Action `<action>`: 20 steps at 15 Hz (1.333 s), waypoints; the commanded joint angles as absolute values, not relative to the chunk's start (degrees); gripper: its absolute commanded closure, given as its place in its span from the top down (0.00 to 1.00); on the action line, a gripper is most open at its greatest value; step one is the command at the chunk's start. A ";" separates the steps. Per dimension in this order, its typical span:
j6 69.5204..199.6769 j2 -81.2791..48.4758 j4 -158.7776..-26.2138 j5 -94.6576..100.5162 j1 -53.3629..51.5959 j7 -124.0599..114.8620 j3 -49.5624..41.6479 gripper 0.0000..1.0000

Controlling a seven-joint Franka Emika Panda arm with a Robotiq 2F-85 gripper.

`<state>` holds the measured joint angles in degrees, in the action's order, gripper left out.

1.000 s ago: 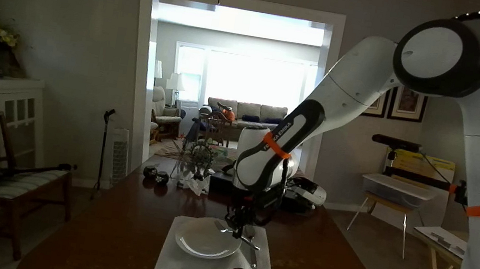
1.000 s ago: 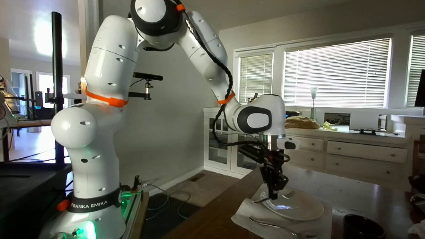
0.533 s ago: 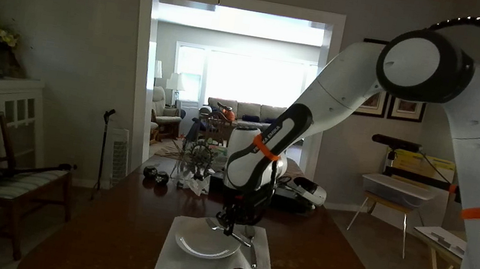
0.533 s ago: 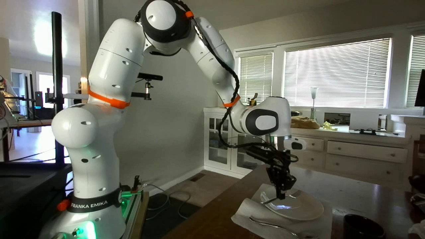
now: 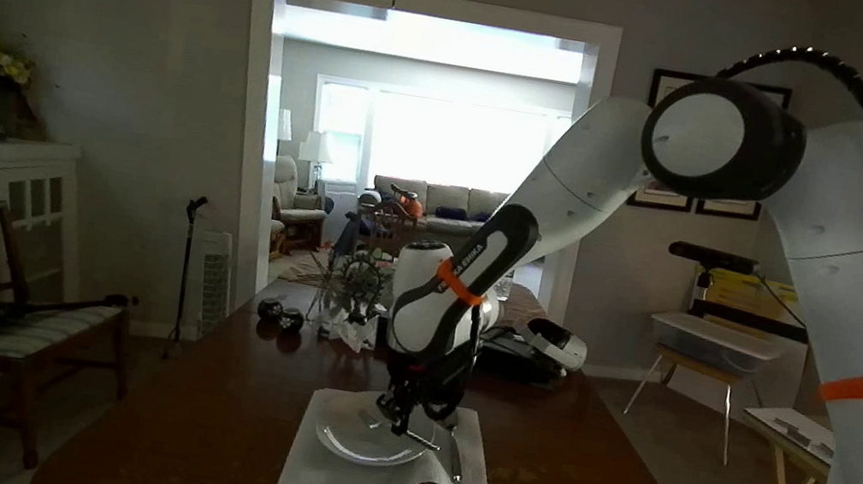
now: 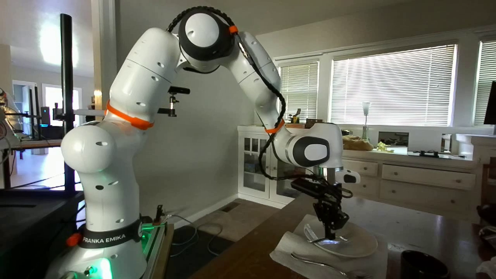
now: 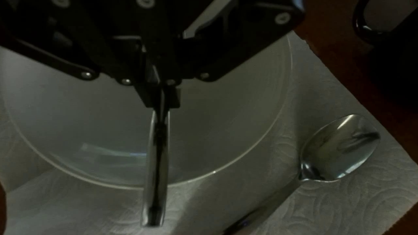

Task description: Put the silver fork on the plate.

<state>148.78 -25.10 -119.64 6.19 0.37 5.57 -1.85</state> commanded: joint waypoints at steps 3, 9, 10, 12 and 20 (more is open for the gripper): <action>148.87 -27.40 -117.36 7.39 -0.31 4.24 -2.29 0.03; 149.61 -26.01 -118.54 9.60 -1.38 3.36 -2.97 0.51; 149.69 -25.37 -119.04 9.97 -1.54 3.16 -3.06 0.60; 149.35 -23.88 -120.06 11.03 -2.18 2.03 -3.65 0.76; 137.99 -14.38 -121.70 9.04 -1.62 -10.21 -5.76 1.00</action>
